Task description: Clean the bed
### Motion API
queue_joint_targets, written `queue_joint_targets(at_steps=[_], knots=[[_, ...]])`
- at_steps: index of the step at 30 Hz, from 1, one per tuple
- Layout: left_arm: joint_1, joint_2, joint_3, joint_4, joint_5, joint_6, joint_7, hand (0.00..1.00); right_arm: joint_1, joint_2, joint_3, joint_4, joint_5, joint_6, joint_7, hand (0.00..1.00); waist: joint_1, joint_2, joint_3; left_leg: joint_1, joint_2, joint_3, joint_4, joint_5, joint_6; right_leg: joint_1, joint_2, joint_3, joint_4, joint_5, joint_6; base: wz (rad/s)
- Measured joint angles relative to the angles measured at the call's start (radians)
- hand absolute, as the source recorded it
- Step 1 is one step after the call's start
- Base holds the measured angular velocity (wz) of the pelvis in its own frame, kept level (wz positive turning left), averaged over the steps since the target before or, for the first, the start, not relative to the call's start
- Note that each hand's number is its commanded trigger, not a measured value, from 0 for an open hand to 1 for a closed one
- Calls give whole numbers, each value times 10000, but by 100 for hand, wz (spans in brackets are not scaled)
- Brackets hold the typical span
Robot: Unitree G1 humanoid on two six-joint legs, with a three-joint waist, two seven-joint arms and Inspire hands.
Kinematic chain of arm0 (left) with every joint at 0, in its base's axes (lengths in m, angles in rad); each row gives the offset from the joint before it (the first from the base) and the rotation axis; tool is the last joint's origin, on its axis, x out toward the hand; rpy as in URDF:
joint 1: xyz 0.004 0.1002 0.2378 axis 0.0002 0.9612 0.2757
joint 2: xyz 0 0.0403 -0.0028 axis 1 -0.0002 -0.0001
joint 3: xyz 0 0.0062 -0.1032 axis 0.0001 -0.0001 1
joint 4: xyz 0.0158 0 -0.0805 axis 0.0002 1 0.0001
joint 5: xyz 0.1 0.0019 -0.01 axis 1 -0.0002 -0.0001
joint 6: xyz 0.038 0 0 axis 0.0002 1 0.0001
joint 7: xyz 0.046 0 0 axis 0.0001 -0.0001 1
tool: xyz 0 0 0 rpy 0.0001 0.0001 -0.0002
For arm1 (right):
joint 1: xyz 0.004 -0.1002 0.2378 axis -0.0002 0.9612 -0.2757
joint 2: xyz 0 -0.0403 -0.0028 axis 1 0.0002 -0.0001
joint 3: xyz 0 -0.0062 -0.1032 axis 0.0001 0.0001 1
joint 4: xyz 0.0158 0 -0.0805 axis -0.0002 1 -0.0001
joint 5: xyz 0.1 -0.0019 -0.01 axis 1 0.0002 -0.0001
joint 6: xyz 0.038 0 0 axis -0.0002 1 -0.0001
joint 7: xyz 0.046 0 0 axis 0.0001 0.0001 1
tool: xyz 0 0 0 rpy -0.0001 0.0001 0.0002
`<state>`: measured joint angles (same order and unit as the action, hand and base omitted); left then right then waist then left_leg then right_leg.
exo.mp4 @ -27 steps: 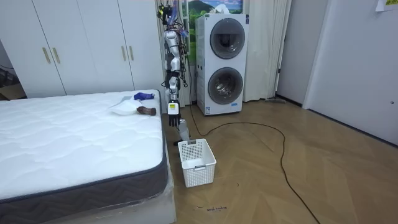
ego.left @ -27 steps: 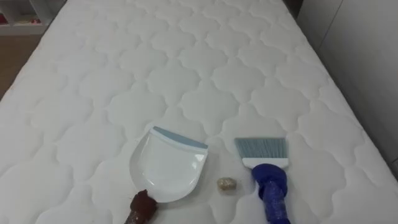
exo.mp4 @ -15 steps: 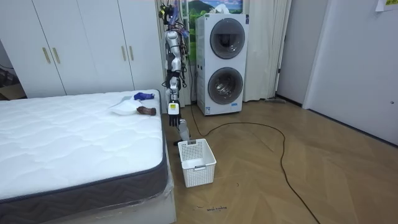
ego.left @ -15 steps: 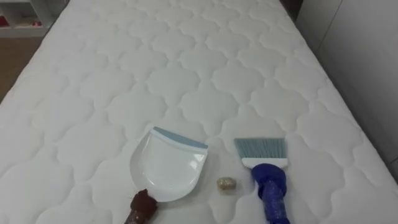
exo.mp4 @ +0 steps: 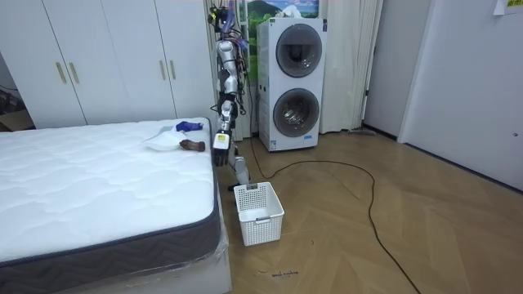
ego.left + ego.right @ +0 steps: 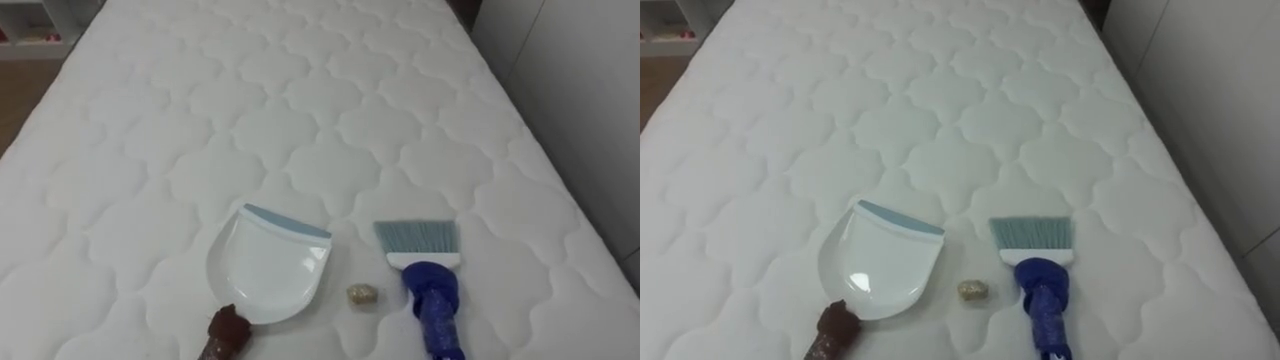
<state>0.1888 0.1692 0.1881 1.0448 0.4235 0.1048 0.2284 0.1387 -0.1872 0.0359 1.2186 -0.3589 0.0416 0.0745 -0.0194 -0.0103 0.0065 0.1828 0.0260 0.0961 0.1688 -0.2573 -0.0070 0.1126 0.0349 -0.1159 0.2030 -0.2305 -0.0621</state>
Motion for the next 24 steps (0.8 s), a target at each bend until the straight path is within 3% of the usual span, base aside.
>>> queue_joint_targets(at_steps=[3,4,6,8,11,17,24], knots=[[129,-39,70,-686,-32,-4,400,0,-10,-7,-95,-3,21,-206,-121,0,7,-18,9,-155,-9,-129,12,0,0,-100,-2,-1,21,4,-3,16],[214,-61,64,-1232,-196,-221,751,0,-47,-5,-110,3,4,-331,-175,0,14,-28,20,-237,-12,-174,11,1,2,-159,1,-1,14,25,-11,25],[247,-65,7,-2181,-232,-990,1404,0,-43,-9,-105,48,-16,-547,-240,0,25,-41,14,-330,-22,-170,28,31,31,-214,-19,-4,38,27,-13,17],[209,-63,-229,-2881,-286,-2043,2053,0,-121,-31,-108,43,-42,-767,-323,0,41,-15,-4,-319,-26,-142,3,36,35,-212,-23,6,12,48,-12,-7],[43,-115,-721,-3278,-190,-2499,2339,0,-46,-19,-109,-55,-39,-883,-314,0,-25,21,-53,-288,-41,-165,-1,36,35,-146,-27,35,-14,48,-10,-6],[-40,-297,-1499,-3399,-194,-2583,2409,0,92,-8,-60,-90,52,-713,-283,0,-20,-35,-49,-352,-22,-122,-6,39,31,-319,7,117,22,50,-14,-4],[-223,-313,-1747,-3382,-192,-2584,2402,0,-32,-2,138,-91,39,-695,-293,0,-25,-153,-86,-328,-28,-101,-15,38,31,-298,3,192,21,61,-5,-2]])
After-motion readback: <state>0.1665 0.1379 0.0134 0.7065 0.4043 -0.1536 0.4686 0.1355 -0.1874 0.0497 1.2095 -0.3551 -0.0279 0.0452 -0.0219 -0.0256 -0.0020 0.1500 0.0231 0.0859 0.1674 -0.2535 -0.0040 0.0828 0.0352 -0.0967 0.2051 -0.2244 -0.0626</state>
